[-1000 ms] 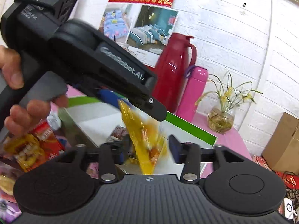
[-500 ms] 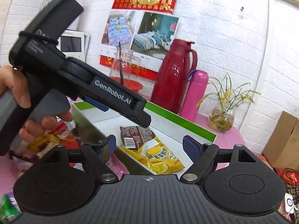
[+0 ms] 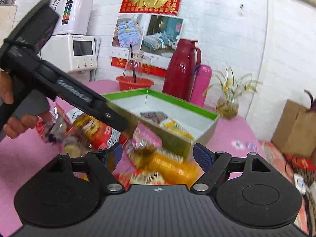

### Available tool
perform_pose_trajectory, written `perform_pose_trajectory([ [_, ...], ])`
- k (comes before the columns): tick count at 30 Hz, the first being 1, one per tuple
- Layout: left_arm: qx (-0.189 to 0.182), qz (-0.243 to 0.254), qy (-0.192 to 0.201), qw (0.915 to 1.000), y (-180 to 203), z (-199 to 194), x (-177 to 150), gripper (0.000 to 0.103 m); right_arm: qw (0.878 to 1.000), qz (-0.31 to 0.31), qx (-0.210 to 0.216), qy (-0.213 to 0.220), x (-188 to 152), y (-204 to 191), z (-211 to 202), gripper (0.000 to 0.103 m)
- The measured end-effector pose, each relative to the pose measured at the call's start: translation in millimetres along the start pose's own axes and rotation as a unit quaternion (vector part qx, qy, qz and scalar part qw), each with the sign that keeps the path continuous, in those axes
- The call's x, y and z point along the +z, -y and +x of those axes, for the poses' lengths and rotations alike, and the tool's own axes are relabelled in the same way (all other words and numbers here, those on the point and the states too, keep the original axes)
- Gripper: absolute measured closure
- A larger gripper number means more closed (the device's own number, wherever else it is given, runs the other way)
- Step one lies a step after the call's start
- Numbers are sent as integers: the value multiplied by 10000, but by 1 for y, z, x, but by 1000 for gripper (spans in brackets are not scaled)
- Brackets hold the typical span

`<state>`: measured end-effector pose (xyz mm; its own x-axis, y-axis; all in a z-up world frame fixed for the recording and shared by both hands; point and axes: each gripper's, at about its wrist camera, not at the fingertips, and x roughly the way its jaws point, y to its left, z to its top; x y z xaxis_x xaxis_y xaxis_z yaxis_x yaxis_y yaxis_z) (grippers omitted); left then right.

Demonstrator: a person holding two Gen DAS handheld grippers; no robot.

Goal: Organize snacks
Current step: 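Reach the left gripper to the green packet while the right reaches the orange packet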

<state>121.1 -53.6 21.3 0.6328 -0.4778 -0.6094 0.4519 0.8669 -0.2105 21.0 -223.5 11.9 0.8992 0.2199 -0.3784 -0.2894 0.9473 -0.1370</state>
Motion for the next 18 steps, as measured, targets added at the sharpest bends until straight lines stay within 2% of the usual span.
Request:
perform_pose_trajectory([
  [5, -209, -10, -219, 9995, -1, -25, -38, 0, 9977, 408, 372, -386, -27, -4, -20, 0],
  [8, -173, -86, -309, 9993, -5, -37, -58, 0, 9948, 480, 652, -615, -38, -16, -21, 0],
  [11, -88, -128, -339, 9993, -7, -47, -73, 0, 9916, 437, 934, -783, -38, -30, -12, 0],
  [16, -115, -225, -364, 9990, -10, -58, -92, 0, 9887, 525, 1004, -981, -35, -43, 5, 0],
  [18, -170, -274, -408, 9986, -11, -58, -96, 0, 9874, 509, 1098, -1017, -34, -44, 4, 6],
])
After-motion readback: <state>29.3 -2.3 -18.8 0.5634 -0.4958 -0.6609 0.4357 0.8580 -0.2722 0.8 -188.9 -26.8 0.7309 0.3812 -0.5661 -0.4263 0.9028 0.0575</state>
